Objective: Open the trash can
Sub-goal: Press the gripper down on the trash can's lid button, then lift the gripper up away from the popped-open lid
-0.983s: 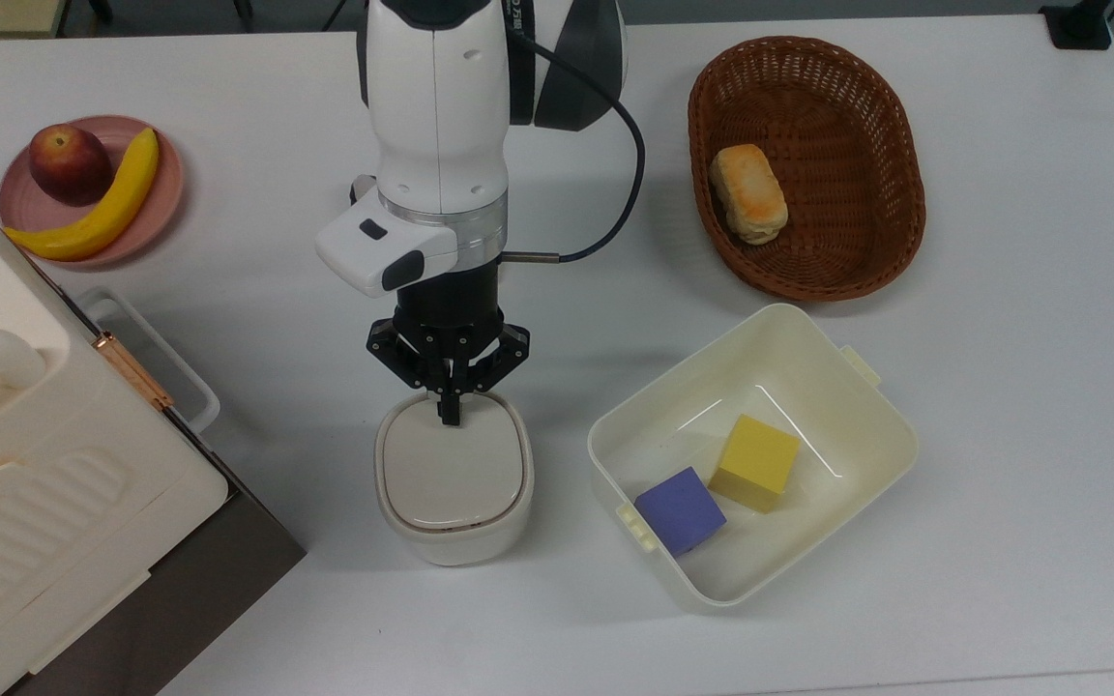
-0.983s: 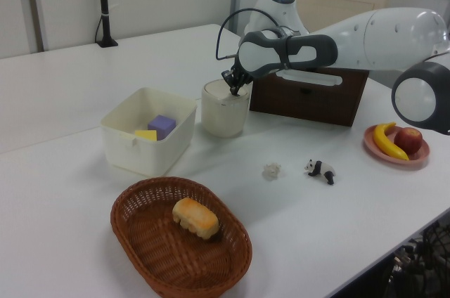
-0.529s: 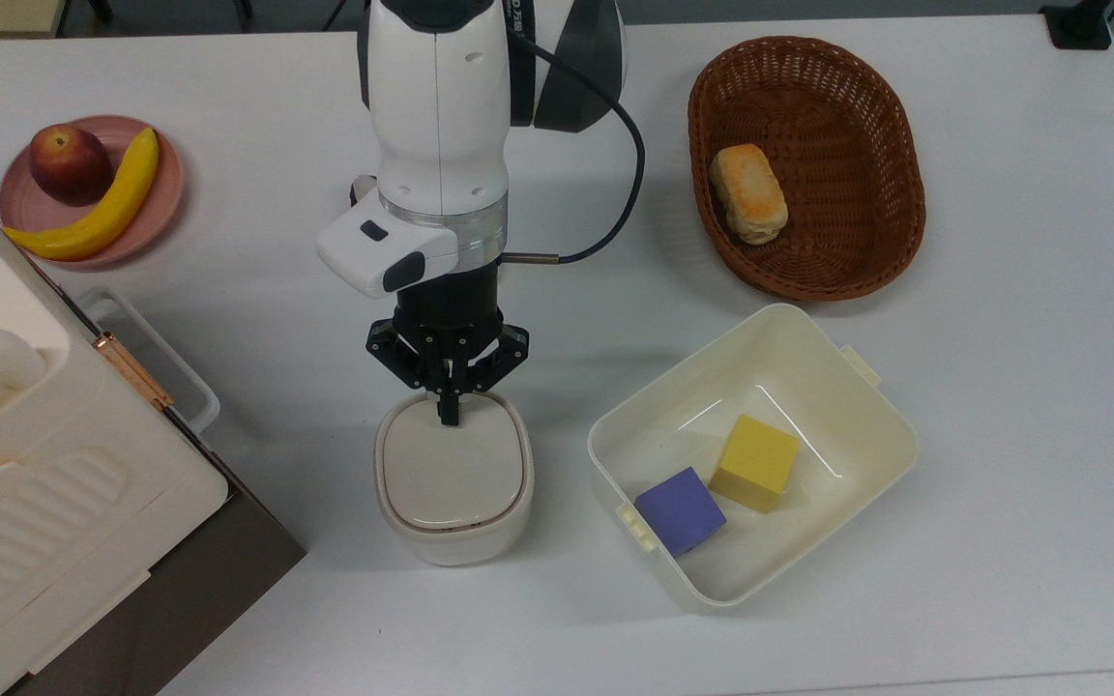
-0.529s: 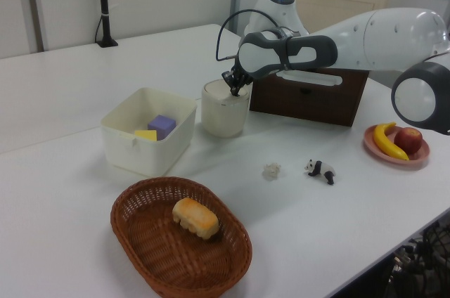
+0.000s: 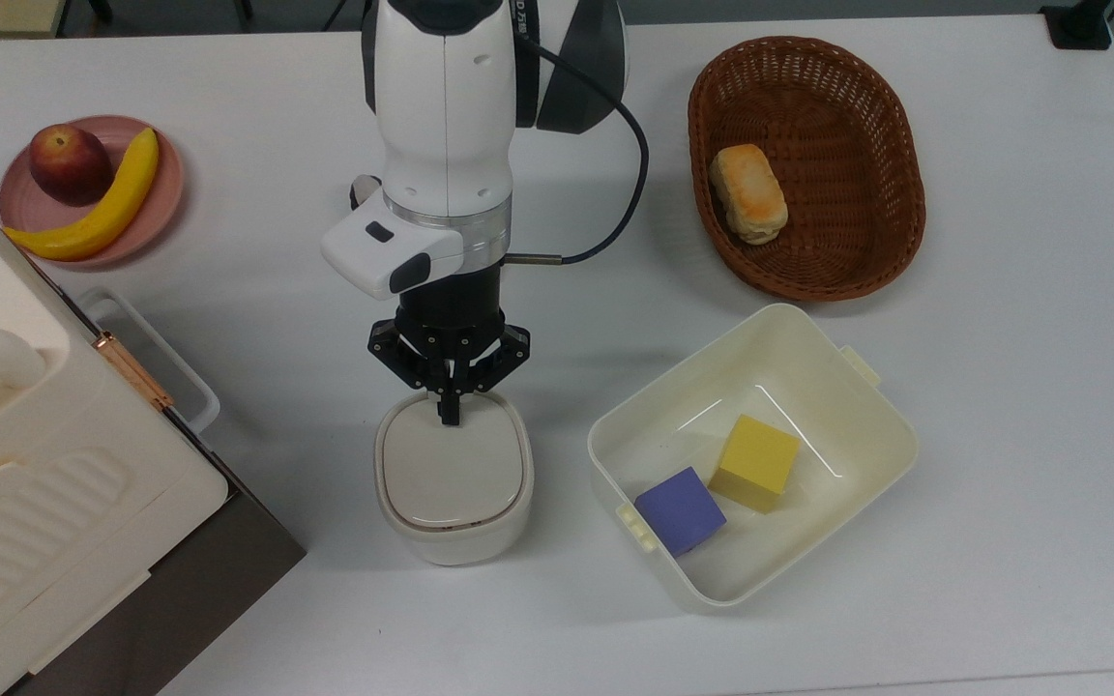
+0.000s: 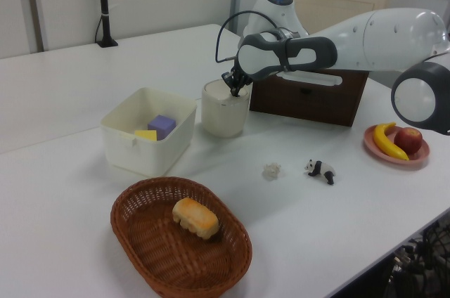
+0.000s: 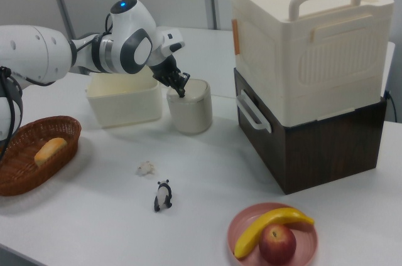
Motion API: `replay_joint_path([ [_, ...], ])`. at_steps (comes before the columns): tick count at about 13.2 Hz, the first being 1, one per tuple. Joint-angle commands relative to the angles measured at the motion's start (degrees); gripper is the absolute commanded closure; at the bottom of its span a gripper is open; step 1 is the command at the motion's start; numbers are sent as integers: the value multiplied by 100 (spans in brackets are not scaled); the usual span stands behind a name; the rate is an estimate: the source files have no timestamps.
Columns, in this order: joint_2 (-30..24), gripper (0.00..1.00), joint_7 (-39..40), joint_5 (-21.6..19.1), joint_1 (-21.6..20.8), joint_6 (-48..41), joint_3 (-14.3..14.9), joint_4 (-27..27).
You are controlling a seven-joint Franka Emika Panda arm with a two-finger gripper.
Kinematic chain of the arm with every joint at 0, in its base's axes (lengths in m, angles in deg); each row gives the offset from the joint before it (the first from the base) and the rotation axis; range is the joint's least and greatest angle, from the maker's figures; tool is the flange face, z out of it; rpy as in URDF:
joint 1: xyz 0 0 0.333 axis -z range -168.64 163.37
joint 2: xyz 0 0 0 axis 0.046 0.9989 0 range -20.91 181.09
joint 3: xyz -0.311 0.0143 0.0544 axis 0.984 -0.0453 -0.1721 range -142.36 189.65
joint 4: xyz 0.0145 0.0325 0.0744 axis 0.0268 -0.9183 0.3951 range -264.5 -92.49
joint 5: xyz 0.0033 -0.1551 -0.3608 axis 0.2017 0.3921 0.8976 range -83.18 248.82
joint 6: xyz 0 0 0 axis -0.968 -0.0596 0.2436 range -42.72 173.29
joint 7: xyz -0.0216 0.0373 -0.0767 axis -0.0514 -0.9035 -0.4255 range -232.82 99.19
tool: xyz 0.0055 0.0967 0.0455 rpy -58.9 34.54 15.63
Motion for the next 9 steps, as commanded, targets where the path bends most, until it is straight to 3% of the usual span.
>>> replay_joint_path([
  [1,-62,100,-95,284,-161,102,110,-348],
  [5,-150,100,-156,241,-179,93,110,-348],
  [7,-727,100,-174,180,-144,-160,110,-540],
  [9,-1255,97,-165,-47,-109,-957,101,-577],
])
